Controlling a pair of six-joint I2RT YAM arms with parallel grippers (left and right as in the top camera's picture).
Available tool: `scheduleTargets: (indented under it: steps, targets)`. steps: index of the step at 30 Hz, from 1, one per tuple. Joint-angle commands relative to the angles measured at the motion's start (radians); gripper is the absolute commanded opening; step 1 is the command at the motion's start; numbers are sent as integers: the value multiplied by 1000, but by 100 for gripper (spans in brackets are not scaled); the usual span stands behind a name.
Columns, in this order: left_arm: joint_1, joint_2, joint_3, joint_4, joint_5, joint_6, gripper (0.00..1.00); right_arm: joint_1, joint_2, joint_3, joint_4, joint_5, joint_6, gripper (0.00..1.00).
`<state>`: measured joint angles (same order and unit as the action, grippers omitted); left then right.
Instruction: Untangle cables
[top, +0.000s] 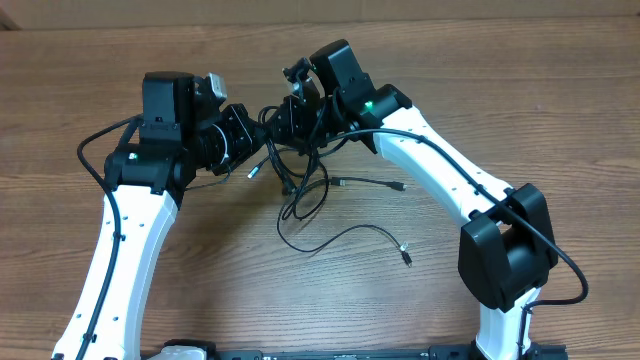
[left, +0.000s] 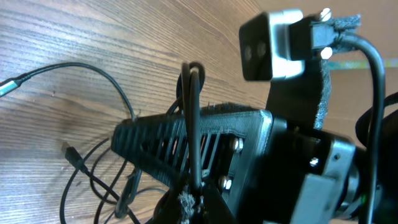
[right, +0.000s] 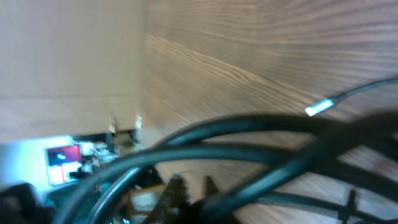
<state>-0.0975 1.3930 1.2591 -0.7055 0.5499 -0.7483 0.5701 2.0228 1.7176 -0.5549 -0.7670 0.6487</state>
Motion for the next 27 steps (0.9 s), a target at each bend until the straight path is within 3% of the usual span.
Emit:
scheduleTargets:
  steps: [1,5,6,9,14,16,21,24,27]
  targets:
    - [7,-18,21,-2,17,158,4,-63,-34,5,65,-154,11,4]
    - [40,-18,21,-44,-48,286,4,-159,-108,26,82,-271,18,4]
    - [66,-18,21,-54,-90,395,4,-210,-155,31,83,-337,37,4]
    - [79,-18,21,-54,-132,475,4,-272,-198,31,83,-422,45,4]
    - [80,-18,21,-61,-142,652,4,-407,-211,29,100,-410,54,4]
    - [80,-21,21,-59,-141,714,4,-462,-211,29,43,-266,-8,4]
    - [102,-43,63,-45,-112,718,4,-510,-211,29,-242,179,-195,4]
    - [129,-66,121,-47,-113,686,4,-505,-211,29,-426,601,-212,4]
    - [148,-86,175,-47,-113,645,4,-501,-211,29,-553,899,-200,4]
